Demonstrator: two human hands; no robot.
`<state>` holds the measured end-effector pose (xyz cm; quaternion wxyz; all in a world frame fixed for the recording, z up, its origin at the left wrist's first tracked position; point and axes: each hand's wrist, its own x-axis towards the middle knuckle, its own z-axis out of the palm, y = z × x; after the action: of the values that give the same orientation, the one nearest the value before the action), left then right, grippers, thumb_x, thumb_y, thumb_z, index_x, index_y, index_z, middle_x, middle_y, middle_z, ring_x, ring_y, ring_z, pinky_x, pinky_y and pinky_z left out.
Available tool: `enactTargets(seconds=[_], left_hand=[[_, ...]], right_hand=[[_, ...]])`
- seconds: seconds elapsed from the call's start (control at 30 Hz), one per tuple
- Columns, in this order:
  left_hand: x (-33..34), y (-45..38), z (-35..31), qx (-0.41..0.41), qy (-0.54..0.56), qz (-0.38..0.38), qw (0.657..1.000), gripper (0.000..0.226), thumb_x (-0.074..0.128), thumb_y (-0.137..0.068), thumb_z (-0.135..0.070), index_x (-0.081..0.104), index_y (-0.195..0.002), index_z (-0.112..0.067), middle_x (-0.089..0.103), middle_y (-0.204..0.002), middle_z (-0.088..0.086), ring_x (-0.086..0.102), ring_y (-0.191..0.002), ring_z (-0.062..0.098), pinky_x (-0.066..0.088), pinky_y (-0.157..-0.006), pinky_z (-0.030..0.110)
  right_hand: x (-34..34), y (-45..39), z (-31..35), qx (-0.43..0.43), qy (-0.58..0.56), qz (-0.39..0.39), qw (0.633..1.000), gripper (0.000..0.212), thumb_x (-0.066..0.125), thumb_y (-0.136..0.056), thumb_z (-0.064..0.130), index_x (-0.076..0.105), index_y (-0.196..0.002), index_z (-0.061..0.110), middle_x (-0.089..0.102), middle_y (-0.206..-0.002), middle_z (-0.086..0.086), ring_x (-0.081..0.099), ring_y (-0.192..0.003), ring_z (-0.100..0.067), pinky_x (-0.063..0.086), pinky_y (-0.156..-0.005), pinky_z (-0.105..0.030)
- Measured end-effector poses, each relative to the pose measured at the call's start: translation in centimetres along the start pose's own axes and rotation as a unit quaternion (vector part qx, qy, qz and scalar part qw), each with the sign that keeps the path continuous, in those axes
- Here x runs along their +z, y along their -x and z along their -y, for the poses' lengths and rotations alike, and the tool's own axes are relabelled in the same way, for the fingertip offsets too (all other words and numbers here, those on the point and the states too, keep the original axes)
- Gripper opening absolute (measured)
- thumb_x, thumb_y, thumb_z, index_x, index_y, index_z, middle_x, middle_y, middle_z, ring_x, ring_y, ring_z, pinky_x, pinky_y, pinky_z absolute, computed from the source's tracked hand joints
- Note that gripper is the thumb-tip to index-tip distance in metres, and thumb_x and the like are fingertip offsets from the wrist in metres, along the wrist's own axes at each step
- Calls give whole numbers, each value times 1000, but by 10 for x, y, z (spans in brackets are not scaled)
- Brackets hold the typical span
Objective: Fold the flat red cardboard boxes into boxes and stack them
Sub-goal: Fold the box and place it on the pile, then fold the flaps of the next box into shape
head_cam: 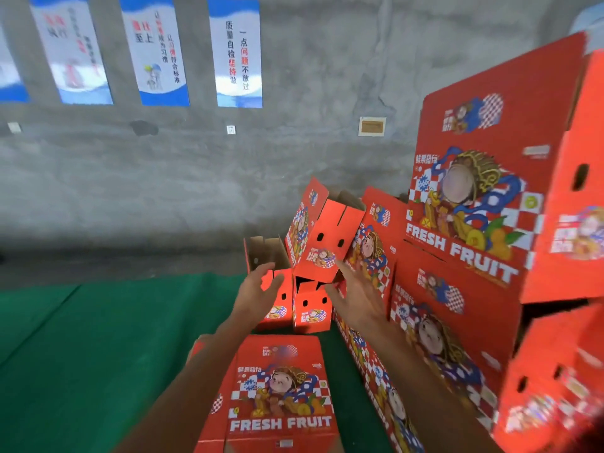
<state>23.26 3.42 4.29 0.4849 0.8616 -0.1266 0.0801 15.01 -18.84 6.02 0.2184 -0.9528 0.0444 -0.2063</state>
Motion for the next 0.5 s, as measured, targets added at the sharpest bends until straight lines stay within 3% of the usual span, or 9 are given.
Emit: enactTargets(seconds=[0.17,0.27,0.37,0.4,0.5], left_hand=[[-40,72,-32,20,38,-27,999,54,63,-99,-50,53,-146,-27,55,-148,0,52,-134,21,45,-111,45],[-62,127,-24,18,13,-35,999,53,65,-97,-51,55,-143,-26,60,-141,-5,56,-126,14,49,-106,41],[-74,180,13,-26,-24,-23,999,55,69,-95,-46,56,-143,-23,67,-114,-15,60,-88,1,51,-75,19],[-73,196,28,-42,-35,-15,998,57,70,-95,-45,55,-144,-21,67,-115,-13,59,-85,2,50,-71,20],[-58,243,73,-101,-62,21,993,63,73,-93,-44,51,-147,-20,58,-144,4,63,-109,18,53,-90,34]], right_hand=[[-48,53,27,-17,-26,-26,999,67,50,-100,60,31,-158,33,55,-145,-7,54,-129,-27,49,-99,-43],[-50,100,42,-14,-83,8,996,66,52,-99,62,35,-156,33,52,-149,-6,54,-131,-26,49,-101,-42],[-16,160,45,0,-104,65,992,66,55,-99,59,38,-156,31,53,-149,-5,55,-131,-24,47,-106,-44],[-3,178,41,10,-107,84,991,66,55,-99,58,38,-156,30,53,-148,-4,54,-133,-24,47,-106,-45],[35,225,21,50,-83,147,984,66,56,-100,54,37,-157,28,53,-149,-7,54,-131,-24,48,-106,-44]])
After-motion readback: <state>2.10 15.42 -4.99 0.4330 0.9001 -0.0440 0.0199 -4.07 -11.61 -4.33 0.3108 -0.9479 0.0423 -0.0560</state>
